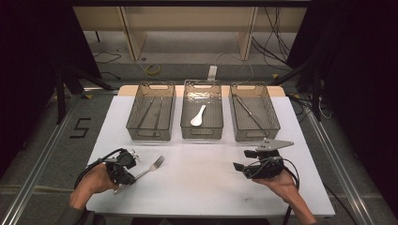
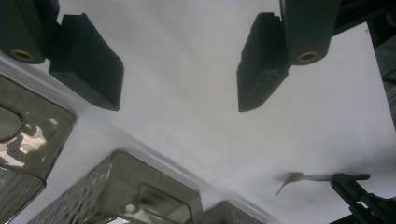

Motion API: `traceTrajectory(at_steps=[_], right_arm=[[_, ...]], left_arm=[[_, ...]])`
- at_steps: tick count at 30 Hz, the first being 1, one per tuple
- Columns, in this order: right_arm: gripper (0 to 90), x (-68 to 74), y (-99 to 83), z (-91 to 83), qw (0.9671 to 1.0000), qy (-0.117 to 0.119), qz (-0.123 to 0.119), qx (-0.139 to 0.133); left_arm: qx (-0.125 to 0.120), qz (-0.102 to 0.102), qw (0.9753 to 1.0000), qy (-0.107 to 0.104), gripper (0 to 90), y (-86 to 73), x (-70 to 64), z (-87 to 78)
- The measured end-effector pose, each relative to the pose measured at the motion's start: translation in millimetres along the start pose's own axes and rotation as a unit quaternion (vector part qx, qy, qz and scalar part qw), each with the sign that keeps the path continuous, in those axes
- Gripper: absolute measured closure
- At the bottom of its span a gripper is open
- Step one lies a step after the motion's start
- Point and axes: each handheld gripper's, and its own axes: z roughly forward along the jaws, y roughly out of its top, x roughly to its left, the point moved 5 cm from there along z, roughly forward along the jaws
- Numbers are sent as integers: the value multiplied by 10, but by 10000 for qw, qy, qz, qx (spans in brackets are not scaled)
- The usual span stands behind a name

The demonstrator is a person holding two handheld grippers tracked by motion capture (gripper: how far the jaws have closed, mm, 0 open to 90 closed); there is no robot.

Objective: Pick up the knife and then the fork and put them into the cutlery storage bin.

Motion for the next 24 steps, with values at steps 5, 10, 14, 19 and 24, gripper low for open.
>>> traceTrajectory(at_steps=[5, 10, 14, 19, 24], right_arm=[[327, 0, 3, -4, 10000, 4, 0, -4], [327, 0, 8, -4, 10000, -1, 1, -5], [329, -2, 10, -10, 10000, 8, 9, -19], [329, 11, 11, -5, 10000, 35, -13, -9], [330, 9, 15, -5, 10000, 39, -9, -25]], left_arm=[[-71, -33, 10000, -9, 812, -8, 2, -2], [-180, -228, 9996, -49, 815, 16, 7, -5], [-219, -269, 9993, -107, 816, 38, -12, -41], [-347, -308, 9989, -115, 817, 100, -61, -109], [-522, -346, 9979, -163, 817, 166, -120, -156]])
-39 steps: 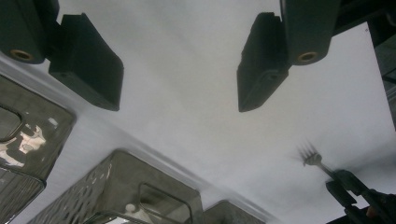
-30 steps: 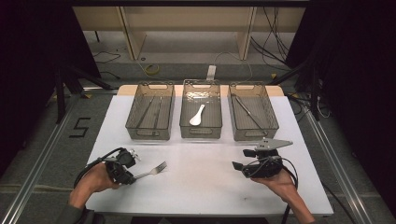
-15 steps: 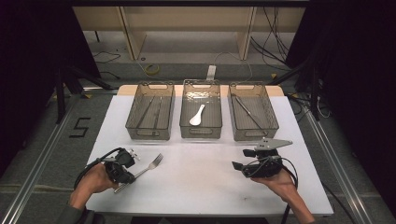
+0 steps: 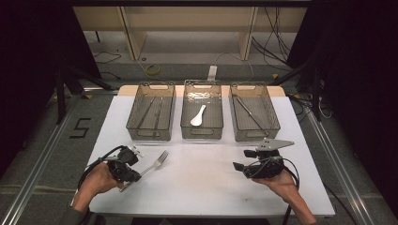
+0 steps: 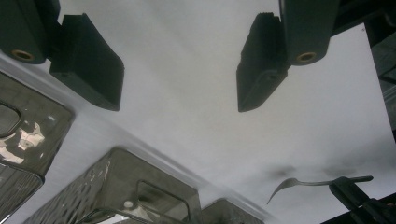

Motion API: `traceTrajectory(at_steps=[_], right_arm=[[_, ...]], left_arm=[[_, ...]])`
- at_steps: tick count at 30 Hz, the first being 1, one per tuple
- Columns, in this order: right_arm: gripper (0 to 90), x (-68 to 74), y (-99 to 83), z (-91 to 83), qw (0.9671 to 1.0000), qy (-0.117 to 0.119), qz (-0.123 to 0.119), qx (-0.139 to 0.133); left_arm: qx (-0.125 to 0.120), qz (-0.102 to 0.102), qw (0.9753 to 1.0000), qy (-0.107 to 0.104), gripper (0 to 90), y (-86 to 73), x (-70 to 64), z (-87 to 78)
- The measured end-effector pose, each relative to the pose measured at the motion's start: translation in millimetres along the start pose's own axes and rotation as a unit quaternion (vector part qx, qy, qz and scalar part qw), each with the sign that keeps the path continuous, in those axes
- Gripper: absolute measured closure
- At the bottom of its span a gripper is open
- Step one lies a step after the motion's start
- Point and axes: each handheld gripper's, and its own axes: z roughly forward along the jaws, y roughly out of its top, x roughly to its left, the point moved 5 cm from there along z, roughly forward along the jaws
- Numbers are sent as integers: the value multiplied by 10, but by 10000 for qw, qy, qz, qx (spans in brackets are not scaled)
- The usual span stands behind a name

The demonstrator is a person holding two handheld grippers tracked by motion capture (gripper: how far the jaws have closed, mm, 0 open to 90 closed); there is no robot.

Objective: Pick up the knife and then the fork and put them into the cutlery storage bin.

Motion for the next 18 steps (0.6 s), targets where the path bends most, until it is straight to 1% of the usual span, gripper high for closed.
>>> traceTrajectory(at_steps=[4, 8, 9, 12, 13, 16, 18], right_arm=[[330, 16, 9, 6, 10000, 27, -14, -5], [329, 75, 39, 21, 9999, 111, -108, -52], [327, 101, 48, 27, 9998, 136, -150, -56], [323, 194, 85, 47, 9992, 199, -327, -91], [322, 227, 99, 51, 9989, 238, -398, -108], [320, 336, 134, 69, 9976, 309, -606, -153], [320, 414, 148, 93, 9962, 365, -781, -140]], left_arm=[[-169, 11, 9997, -188, 817, 91, -94, -24], [-251, 112, 9991, -335, 817, 201, -188, -20], [-233, 156, 9990, -361, 817, 230, -217, -14], [-211, 319, 9981, -479, 817, 334, -308, 14], [-216, 356, 9977, -542, 817, 373, -346, 25], [-152, 546, 9961, -681, 817, 479, -446, 60], [-116, 669, 9952, -708, 817, 551, -510, 80]])
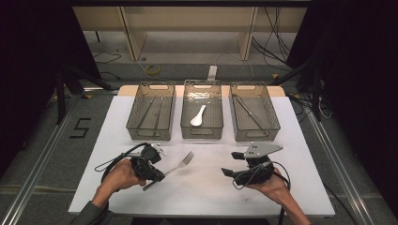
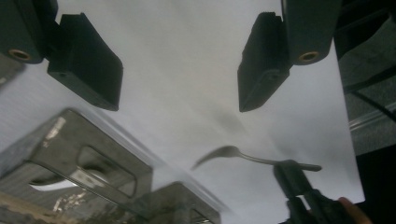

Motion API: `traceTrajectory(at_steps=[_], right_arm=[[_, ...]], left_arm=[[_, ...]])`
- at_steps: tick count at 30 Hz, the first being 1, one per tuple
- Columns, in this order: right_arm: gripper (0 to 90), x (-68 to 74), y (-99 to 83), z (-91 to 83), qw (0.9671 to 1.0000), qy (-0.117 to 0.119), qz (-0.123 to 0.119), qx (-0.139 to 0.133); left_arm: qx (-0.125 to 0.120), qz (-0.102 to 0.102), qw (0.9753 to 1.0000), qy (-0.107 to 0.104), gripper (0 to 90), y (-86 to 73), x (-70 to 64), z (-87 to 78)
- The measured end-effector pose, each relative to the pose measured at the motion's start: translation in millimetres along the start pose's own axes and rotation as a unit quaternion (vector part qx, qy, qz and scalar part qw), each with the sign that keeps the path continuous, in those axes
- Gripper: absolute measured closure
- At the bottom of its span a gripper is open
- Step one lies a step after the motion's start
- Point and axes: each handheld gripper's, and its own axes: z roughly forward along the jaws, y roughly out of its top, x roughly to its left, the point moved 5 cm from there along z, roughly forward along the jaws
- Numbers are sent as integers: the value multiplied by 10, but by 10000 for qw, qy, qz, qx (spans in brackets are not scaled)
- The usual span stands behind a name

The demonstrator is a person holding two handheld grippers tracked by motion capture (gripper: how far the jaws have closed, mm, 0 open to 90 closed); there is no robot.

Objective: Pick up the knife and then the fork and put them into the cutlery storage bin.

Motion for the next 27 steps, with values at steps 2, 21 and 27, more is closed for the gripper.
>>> traceTrajectory(at_steps=[2, 21, 27], right_arm=[[319, 78, 22, 39, 9999, 60, -159, 35], [386, 463, 31, 483, 9859, 143, -1539, 634], [467, 481, -44, 582, 9780, 132, -1902, 851]], left_arm=[[28, 101, 9999, -66, 817, 87, -56, 26], [344, 841, 9945, -523, 816, 564, -509, 249], [345, 917, 9931, -646, 816, 586, -566, 238]])
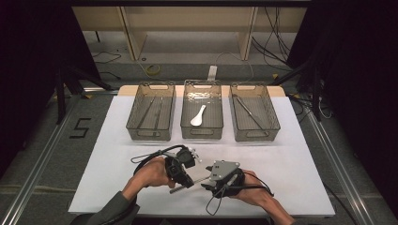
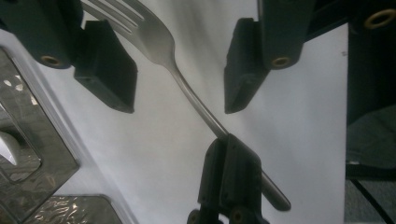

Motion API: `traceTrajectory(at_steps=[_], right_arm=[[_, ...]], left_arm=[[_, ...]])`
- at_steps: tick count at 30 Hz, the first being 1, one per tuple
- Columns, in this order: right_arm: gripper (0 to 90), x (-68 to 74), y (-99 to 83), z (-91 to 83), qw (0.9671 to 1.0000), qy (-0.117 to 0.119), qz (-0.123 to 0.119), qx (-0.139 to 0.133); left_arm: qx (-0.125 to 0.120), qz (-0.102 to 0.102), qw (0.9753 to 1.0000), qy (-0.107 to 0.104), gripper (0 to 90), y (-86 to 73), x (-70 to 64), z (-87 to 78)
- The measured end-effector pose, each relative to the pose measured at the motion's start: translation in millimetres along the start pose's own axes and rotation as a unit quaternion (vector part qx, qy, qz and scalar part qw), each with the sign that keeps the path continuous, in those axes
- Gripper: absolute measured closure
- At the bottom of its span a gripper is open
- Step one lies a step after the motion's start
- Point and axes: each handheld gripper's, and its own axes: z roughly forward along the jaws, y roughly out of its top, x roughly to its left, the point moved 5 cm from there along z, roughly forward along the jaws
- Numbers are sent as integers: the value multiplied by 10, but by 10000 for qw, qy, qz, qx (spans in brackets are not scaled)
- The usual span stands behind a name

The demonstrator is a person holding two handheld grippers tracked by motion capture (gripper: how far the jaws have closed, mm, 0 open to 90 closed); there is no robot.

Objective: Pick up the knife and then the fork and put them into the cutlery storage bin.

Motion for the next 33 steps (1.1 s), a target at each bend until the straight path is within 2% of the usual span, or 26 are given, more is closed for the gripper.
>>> traceTrajectory(at_steps=[10, 13, 19, 21, 22, 25, 26, 27, 30, 31, 33], right_arm=[[593, 87, -14, 109, 9988, 87, -452, 177], [619, 103, -18, 131, 9980, 85, -594, 188], [740, 131, -32, 148, 9965, 18, -783, 291], [765, 126, -33, 150, 9954, -39, -903, 311], [782, 141, -42, 149, 9949, 25, -936, 379], [855, 168, -66, 167, 9913, -30, -1200, 539], [870, 183, -71, 177, 9907, 106, -1251, 522], [875, 182, -78, 174, 9897, 66, -1314, 571], [882, 180, -71, 155, 9899, 116, -1321, 505], [883, 174, -75, 154, 9899, 120, -1322, 501], [884, 140, -102, 151, 9908, 94, -1237, 546]], left_arm=[[21, 77, 9999, -91, 815, 24, -80, 5], [-16, 77, 9997, -212, 815, 30, -101, 4], [56, 151, 9997, -205, 815, 29, -96, 0], [44, 147, 9997, -209, 815, 33, -101, 3], [48, 142, 9997, -206, 814, 35, -103, 0], [-44, 74, 9998, -168, 815, 47, -97, -23], [-98, 51, 9997, -198, 843, 53, -93, -42], [-99, 40, 9997, -220, 842, 53, -98, -54], [-148, -20, 9996, -233, 817, 61, -87, -57], [-226, -125, 9995, -188, 806, 69, -77, -64], [-288, -158, 9993, -149, 738, 69, -51, -106]])
